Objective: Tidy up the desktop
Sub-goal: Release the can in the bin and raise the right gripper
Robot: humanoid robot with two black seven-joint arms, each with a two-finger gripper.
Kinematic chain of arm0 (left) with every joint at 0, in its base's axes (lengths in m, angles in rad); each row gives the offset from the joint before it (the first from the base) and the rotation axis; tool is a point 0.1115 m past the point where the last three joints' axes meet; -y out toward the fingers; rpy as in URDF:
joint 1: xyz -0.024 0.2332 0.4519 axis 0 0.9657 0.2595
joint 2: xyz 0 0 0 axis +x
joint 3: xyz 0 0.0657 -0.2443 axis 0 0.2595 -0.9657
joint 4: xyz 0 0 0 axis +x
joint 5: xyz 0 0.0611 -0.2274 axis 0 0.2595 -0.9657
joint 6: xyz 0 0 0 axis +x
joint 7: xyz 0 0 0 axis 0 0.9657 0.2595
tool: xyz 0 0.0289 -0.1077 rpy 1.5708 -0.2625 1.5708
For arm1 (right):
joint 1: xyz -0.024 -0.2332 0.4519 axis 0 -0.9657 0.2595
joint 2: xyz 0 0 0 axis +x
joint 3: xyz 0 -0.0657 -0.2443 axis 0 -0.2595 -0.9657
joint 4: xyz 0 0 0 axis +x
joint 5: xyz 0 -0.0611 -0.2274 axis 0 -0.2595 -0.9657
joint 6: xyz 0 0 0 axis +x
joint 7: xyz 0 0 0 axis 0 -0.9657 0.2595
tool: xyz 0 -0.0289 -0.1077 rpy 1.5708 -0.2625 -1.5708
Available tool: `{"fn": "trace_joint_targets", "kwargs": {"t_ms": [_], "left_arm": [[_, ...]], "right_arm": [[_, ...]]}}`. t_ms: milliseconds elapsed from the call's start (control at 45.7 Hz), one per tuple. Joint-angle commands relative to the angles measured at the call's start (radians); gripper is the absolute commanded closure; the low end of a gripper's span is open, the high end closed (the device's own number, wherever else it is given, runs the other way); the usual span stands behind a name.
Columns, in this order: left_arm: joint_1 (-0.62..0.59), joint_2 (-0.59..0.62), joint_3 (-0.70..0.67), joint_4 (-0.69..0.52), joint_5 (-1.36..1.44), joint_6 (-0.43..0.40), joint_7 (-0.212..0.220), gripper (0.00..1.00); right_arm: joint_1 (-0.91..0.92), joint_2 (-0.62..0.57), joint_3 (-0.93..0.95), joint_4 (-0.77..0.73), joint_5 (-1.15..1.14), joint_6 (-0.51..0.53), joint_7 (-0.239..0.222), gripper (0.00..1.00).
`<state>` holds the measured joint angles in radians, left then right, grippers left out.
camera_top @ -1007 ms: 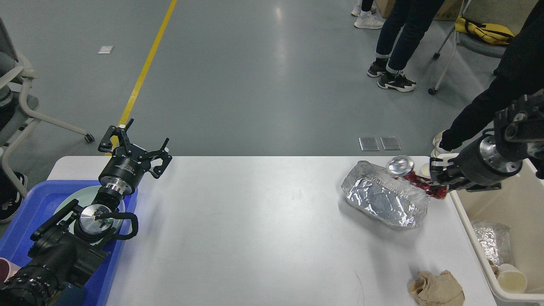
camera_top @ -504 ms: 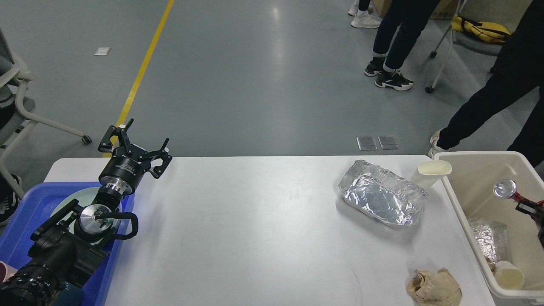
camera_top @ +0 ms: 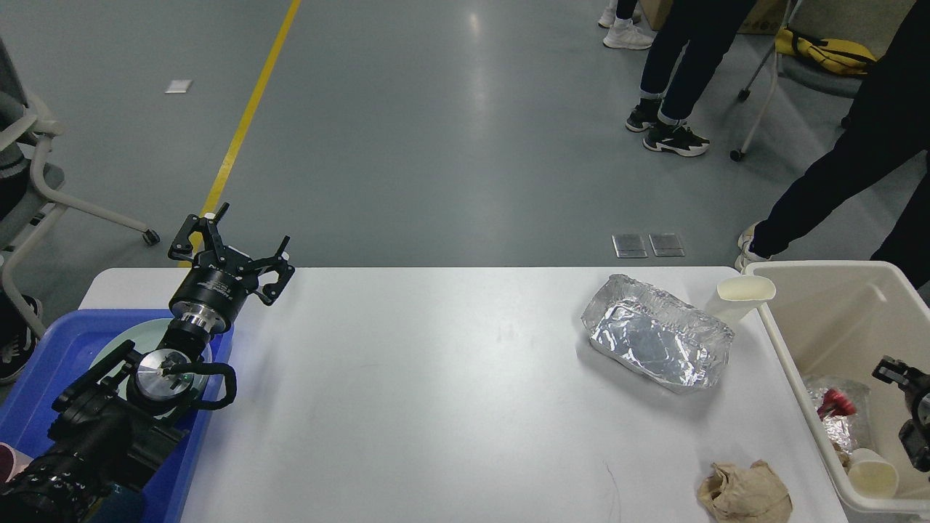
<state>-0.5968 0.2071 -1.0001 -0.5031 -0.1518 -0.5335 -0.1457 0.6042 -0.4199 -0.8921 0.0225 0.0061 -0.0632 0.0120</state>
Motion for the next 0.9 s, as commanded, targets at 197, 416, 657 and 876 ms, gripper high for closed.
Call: {"fn": "trace_joint_targets", "kwargs": {"t_ms": [197, 416, 657, 876], "left_arm": [[0.000, 0.000, 0.000, 0.000, 0.000, 0.000, 0.000, 0.04], [0.000, 0.000, 0.000, 0.000, 0.000, 0.000, 0.000, 0.04], [0.000, 0.000, 0.000, 0.000, 0.000, 0.000, 0.000, 0.04], [0.000, 0.000, 0.000, 0.000, 0.000, -0.002, 0.000, 0.04]], "right_arm": [[0.009, 0.003, 0.004, -0.003, 0.000, -0.001, 0.002, 0.00], [0.097, 0.000, 0.015, 0.001, 0.002, 0.019, 0.002, 0.00], [0.195, 0.000, 0.016, 0.007, 0.008, 0.068, 0.026, 0.00], [0.301, -0.005, 0.016, 0.004, 0.008, 0.105, 0.042, 0.00]]}}
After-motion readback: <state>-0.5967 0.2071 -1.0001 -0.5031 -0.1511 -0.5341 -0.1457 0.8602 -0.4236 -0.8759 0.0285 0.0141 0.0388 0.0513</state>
